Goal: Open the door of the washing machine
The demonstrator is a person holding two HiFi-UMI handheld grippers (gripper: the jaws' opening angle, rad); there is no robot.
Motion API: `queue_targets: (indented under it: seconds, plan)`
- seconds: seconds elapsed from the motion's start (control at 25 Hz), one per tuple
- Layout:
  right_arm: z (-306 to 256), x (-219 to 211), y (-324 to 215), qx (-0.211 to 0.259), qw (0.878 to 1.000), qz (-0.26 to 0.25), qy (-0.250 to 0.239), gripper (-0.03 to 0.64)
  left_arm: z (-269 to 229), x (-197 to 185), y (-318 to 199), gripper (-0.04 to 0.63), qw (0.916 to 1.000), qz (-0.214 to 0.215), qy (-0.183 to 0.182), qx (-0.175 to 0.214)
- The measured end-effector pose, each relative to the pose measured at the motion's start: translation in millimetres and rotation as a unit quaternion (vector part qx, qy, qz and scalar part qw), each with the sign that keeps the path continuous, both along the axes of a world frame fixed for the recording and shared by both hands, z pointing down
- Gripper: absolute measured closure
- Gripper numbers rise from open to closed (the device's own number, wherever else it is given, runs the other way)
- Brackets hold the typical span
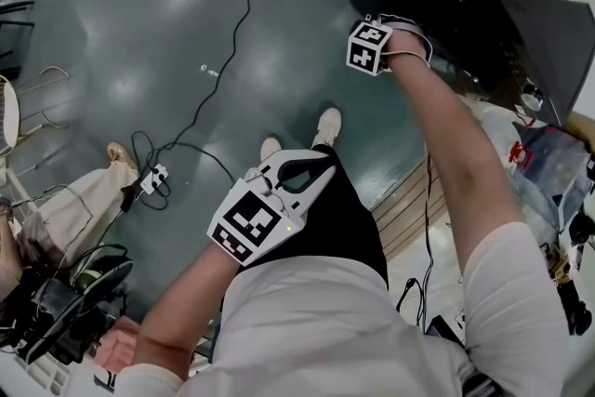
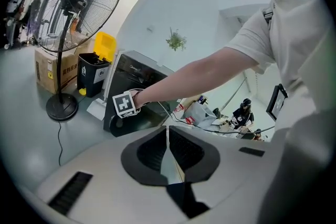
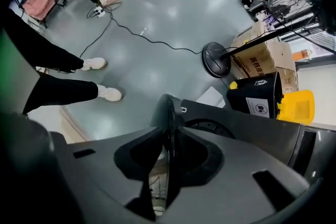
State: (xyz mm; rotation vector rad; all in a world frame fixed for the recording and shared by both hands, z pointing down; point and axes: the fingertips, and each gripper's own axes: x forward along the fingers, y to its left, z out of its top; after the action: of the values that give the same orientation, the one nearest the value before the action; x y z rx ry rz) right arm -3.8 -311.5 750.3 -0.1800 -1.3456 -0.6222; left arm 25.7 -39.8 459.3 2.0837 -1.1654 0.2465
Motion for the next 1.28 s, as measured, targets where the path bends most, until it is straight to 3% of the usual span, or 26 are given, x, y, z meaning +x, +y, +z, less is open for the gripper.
queue_targets:
  seconds: [1.28]
  plan:
    - [2.4, 79.0, 152.3, -0.006, 0.995, -0.080, 0.060, 0.523, -15.8, 13.1, 89.5, 0.572, 0.9955, 0.092, -0.006, 0.022]
